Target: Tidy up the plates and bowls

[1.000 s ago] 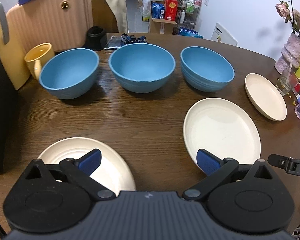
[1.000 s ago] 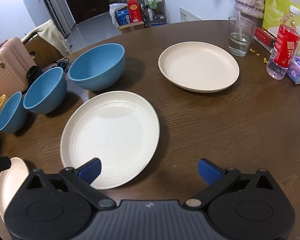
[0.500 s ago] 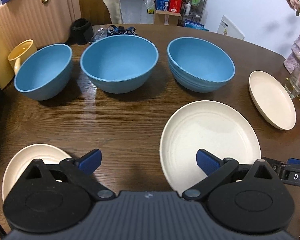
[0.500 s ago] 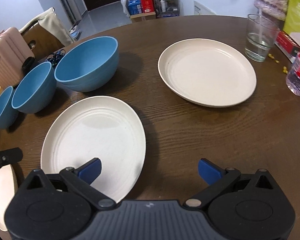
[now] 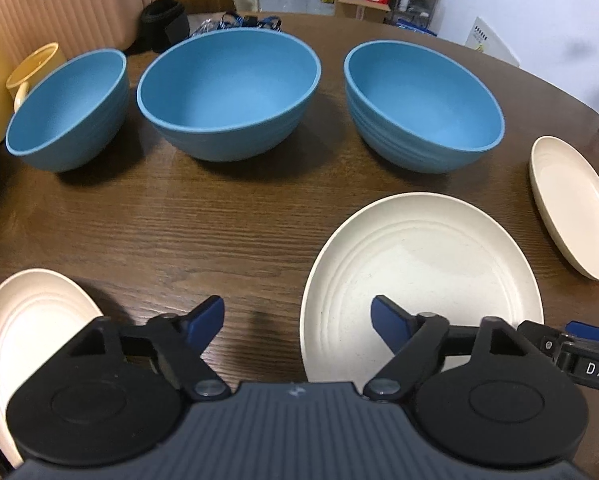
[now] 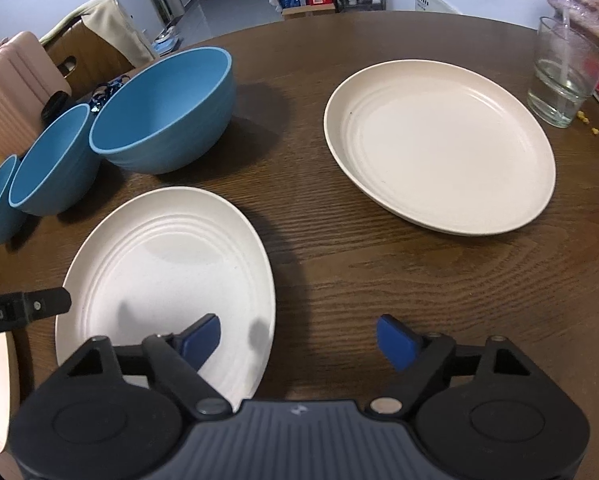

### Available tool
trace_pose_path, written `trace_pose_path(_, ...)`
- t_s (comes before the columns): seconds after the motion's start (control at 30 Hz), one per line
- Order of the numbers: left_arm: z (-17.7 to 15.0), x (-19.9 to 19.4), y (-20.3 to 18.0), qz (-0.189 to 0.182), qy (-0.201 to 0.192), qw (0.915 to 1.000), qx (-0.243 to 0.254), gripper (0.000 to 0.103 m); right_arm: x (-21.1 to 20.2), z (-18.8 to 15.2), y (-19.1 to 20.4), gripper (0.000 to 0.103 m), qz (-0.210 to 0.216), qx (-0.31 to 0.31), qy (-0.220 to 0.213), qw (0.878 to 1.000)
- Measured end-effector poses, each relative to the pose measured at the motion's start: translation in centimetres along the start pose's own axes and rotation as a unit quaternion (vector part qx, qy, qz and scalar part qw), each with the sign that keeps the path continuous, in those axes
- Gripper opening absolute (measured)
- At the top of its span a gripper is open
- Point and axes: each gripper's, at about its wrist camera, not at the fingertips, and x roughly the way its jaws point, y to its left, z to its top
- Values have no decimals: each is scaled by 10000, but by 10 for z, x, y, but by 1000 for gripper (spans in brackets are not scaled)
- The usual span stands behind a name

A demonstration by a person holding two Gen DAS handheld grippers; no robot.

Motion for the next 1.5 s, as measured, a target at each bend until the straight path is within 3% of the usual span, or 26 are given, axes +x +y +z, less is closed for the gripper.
trace_pose_path(0.2, 1, 10, 1, -34, 176, 9997, -194, 63, 9, 6, -1, 46, 209, -9, 138, 9997)
trace_pose_path(0.5, 0, 20, 3, -199, 393, 9982, -400, 27, 12, 8, -5, 19, 504, 23, 172, 9986)
trace_pose_path(0.6, 0, 21, 4, -241, 425, 9978, -443, 22, 12, 8, -4, 12, 609, 38, 171, 9980)
trace_pose_path(0.77, -1, 26, 4, -272, 484, 9971, -520, 18, 13, 8, 0, 8, 643, -10, 168, 9978)
trace_pose_path(1.5, -6, 20, 5, -261, 340, 9976, -540, 16, 7, 3, 1, 7, 675, -133, -5, 9976)
